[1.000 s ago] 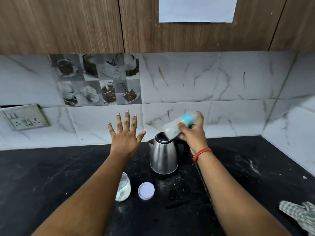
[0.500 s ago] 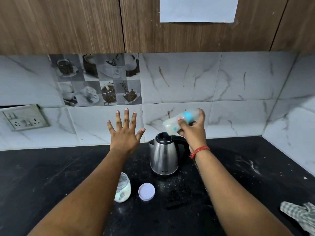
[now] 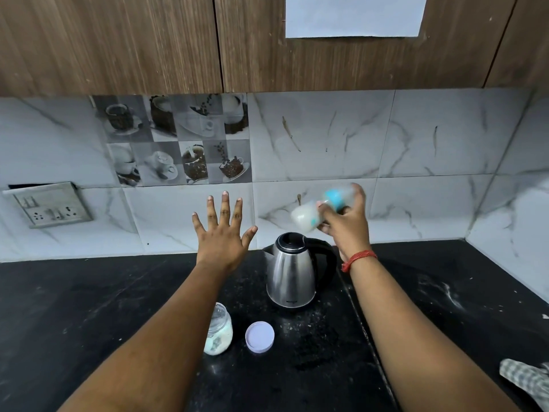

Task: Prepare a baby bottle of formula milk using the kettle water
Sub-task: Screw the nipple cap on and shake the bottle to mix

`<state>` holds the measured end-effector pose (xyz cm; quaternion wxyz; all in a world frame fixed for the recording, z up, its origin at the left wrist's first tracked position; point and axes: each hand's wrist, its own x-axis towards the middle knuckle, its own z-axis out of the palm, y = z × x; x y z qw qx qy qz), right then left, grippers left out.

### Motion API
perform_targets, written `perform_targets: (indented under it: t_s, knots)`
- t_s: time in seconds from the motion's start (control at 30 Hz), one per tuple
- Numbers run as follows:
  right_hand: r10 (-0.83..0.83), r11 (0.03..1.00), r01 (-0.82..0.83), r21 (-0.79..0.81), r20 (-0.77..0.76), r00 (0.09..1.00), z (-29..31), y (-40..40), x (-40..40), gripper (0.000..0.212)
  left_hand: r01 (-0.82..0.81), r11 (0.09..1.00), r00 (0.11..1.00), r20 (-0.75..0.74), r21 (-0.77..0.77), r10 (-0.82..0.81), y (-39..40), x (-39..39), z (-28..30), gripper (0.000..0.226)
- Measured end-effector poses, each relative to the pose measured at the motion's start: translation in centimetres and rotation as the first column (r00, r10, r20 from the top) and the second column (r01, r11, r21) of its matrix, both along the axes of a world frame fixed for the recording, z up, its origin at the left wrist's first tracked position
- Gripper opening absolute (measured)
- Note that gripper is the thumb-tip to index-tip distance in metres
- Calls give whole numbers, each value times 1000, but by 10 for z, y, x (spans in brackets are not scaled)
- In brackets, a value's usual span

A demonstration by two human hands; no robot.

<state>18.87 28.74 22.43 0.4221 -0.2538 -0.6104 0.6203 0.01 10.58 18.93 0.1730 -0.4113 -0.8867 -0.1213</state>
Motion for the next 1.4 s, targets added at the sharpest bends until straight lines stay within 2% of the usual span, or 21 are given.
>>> perform_targets:
  t_s: [0.1, 0.2, 0.3, 0.37, 0.47, 0.53, 0.63, 0.73, 0.8, 0.83, 0.9, 0.93, 1.03, 1.1, 1.2, 1.27, 1.3, 1.37, 1.4]
  knots:
    - [41, 999, -42, 27, 35, 999, 0, -4, -1, 82, 10, 1000, 1000, -17, 17, -9, 4, 1, 2, 76]
    - [-71, 997, 72, 13, -55, 996, -1, -2, -1, 81, 8, 1000, 1000, -24, 13, -8, 8, -1, 5, 78]
    - [13, 996, -16, 84, 34, 999, 0, -4, -3, 81, 15, 1000, 999, -30, 27, -15, 10, -1, 6, 80]
    - [-8, 1000, 9, 29, -34, 999, 2, -2, -3, 80, 12, 1000, 1000, -29, 23, -11, 10, -2, 6, 79]
    - [36, 995, -38, 88, 26, 999, 4, 1, -3, 80, 19, 999, 999, -31, 37, -18, 12, -3, 6, 79]
    - [-12, 999, 13, 31, -57, 998, 4, 7, -3, 78, 19, 999, 999, -31, 34, -18, 14, -4, 8, 79]
    - [113, 989, -117, 88, 55, 992, 4, 6, -6, 80, 17, 999, 999, -44, 45, -15, 15, -6, 8, 77]
    - [29, 999, -27, 25, -55, 998, 3, 10, -7, 76, 15, 999, 999, -33, 40, -14, 18, -9, 10, 78]
    - [71, 995, -72, 75, 12, 997, 5, 7, -8, 83, 15, 999, 999, -39, 29, -14, 20, -10, 9, 79]
    - [38, 994, -39, 101, 13, 999, 4, 7, -9, 85, 19, 999, 999, -43, 28, -18, 20, -11, 9, 79]
    - [-89, 994, 95, 51, -106, 990, 1, 12, -10, 82, 18, 999, 999, -31, 29, -17, 22, -13, 9, 80]
    - [-77, 996, 82, 44, -116, 990, 2, 13, -11, 82, 15, 999, 1000, -27, 29, -14, 23, -14, 8, 80]
    - [57, 990, -61, 131, 36, 998, 3, 13, -15, 87, 21, 999, 999, -44, 26, -20, 25, -15, 8, 79]
    - [23, 998, -21, 65, -27, 999, 1, 17, -16, 82, 16, 1000, 999, -36, 22, -15, 27, -17, 7, 77]
    - [80, 990, -85, 114, 46, 996, 2, 18, -19, 81, 17, 999, 998, -55, 28, -16, 31, -18, 9, 78]
    - [16, 998, -14, 63, -34, 999, 1, 22, -19, 79, 18, 1000, 998, -54, 20, -17, 33, -20, 10, 79]
    - [34, 999, -33, 43, -45, 998, 1, 24, -19, 79, 15, 1000, 999, -48, 21, -14, 34, -20, 10, 78]
    - [134, 987, -137, 86, 34, 990, 3, 23, -21, 82, 14, 999, 999, -52, 30, -13, 36, -21, 11, 78]
    - [128, 987, -130, 96, 32, 991, 2, 24, -22, 81, 16, 999, 998, -54, 31, -14, 36, -21, 11, 78]
